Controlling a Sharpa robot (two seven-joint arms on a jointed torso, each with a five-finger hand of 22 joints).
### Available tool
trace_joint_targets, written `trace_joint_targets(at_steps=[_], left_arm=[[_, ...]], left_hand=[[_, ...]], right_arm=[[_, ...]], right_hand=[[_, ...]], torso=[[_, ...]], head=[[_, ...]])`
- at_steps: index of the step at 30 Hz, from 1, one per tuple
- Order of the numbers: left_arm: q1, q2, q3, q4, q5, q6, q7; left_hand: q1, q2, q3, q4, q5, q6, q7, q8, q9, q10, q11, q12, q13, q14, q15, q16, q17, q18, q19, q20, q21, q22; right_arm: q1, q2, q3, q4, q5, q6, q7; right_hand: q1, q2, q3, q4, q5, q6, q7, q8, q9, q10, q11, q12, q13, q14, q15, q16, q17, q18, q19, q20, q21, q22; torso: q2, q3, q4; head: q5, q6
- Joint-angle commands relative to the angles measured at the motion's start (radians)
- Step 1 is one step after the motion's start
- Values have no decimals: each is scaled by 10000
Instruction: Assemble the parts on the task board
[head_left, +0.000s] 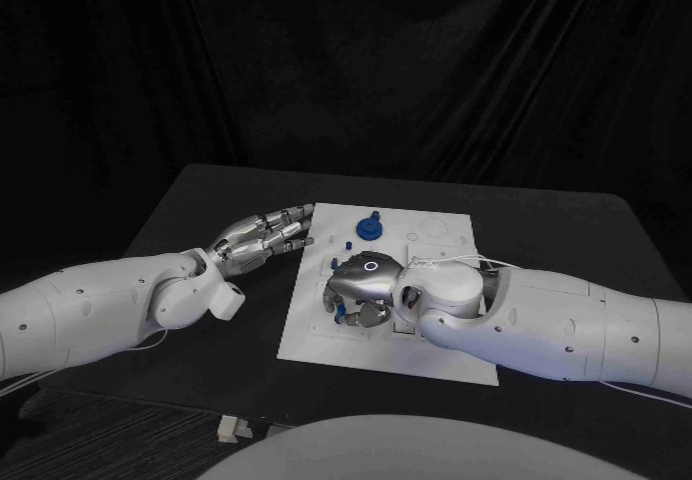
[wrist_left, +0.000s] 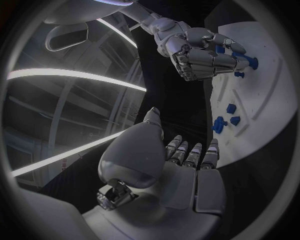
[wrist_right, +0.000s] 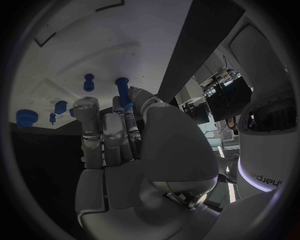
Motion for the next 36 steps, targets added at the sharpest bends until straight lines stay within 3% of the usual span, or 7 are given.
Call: trace_joint_targets(at_steps=[1,29,31,33,34,35,36], left_arm=[[-20,22,10,7,72,152,61],[-59,73,10,-44,72,236,-32],[-61,70,10,-42,72,233,-33],[-62,67,10,-41,72,231,-35],[-63,65,10,-41,72,231,-36],[-64,64,10,-40,72,229,-38],[-64,63,10,-40,72,228,-40]], left_hand=[[15,100,-1,-14,45,20,69,36,7,-23,46,46,10,11,-47,23,-8,117,18,-33,-18,6],[21,114,4,-18,45,21,77,40,8,-25,43,46,9,19,-13,31,-3,122,28,-28,-13,22],[24,115,5,-20,49,12,78,37,7,-25,42,46,9,22,-4,34,-2,123,29,-27,-12,24],[24,115,5,-20,49,12,78,37,7,-25,42,46,9,22,-4,34,-2,123,29,-27,-12,24],[24,115,5,-20,49,12,78,37,7,-25,42,46,9,22,-4,34,-2,123,29,-27,-12,24],[24,115,5,-20,49,12,78,37,7,-25,42,46,9,22,-4,34,-2,123,29,-27,-12,24],[24,115,5,-20,49,12,78,37,7,-25,42,46,9,22,-4,34,-2,123,29,-27,-12,24]], right_arm=[[-30,-65,3,90,-84,236,-407],[-104,-288,2,169,-84,-33,-404],[-100,-398,2,233,-84,-291,-348],[-89,-499,2,304,-84,-522,-303],[-60,-598,3,378,-83,-752,-262],[-22,-688,3,446,-83,-959,-224],[17,-766,3,508,-83,-1134,-193]], right_hand=[[-151,-64,65,42,-60,-257,4,-158,-78,-293,96,-149,-90,-108,30,-56,-64,69,-104,36,-145,836],[-476,-177,-125,125,-943,-971,-137,-521,-345,-1702,335,-447,-83,-399,60,-245,-372,181,-369,135,-743,711],[-459,-165,-264,126,-1049,-1314,-136,-697,-483,-2165,388,-572,-150,-432,50,-274,-413,183,-385,131,-807,700],[-324,-144,-579,130,-1057,-2194,-426,-1042,-795,-3143,445,-921,-372,-473,53,-314,-469,189,-410,127,-916,684],[-121,-128,-1006,287,-1056,-3201,-578,-1071,-1166,-3672,472,-1031,-532,-497,79,-336,-503,198,-414,137,-978,680],[19,-129,-1218,426,-1057,-3431,-633,-1074,-1289,-3845,478,-1020,-580,-512,74,-353,-527,195,-413,150,-1008,679],[499,-228,-1714,1047,-1062,-4079,-814,-1080,-1604,-4334,470,-1000,-584,-530,93,-375,-562,220,-417,140,-1113,670]], torso=[[2,1,1],[2,0,1],[-2,0,0],[1,0,-1],[1,0,-1],[1,-1,-1],[2,-1,-1]], head=[[7,2],[6,2],[18,2],[19,2],[7,2],[-5,2],[-12,2]])
